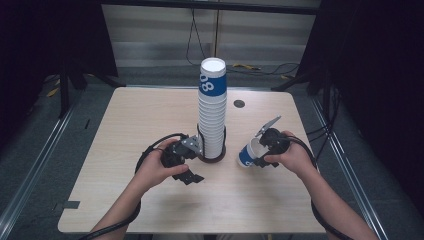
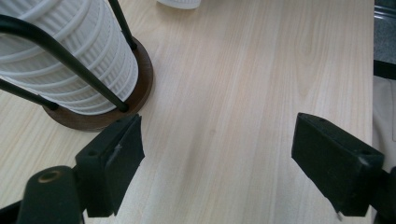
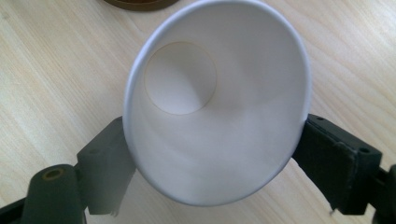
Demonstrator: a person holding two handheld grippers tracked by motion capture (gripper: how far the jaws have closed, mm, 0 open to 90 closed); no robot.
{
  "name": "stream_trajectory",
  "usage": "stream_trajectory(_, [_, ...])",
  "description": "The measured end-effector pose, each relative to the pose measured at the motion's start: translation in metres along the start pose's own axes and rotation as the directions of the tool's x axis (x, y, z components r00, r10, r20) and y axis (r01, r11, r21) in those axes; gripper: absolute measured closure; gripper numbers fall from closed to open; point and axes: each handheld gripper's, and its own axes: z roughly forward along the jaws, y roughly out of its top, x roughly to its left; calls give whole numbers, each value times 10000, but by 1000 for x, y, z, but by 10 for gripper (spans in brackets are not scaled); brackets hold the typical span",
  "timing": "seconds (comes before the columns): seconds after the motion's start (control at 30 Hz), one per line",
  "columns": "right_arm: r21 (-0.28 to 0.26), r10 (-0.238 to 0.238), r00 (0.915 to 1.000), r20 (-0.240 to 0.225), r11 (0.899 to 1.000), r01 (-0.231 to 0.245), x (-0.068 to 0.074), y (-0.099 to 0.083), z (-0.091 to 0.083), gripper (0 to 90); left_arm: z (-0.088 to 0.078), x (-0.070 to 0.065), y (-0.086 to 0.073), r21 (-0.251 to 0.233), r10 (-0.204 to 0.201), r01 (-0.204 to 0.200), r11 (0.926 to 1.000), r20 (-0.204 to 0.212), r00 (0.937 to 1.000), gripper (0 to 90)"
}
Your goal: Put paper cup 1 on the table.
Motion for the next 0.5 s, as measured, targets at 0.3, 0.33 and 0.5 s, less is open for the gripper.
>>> stream_trajectory(0.3, [-391, 70, 9999, 130, 9992, -65, 2, 5, 5, 151, 1, 2, -1, -83, -47, 47, 10000, 32, 10000, 167])
stream_trajectory(0.33, [-463, 86, 9998, 164, 9989, -79, 2, 6, 5, 150, 1, 2, -2, -74, -55, 56, 10000, 21, 10000, 167])
stream_trajectory(0.5, [-705, 155, 9997, 204, 9974, -140, 3, 8, 8, 144, 0, 2, -3, -111, -89, 89, 9999, 43, 10000, 167])
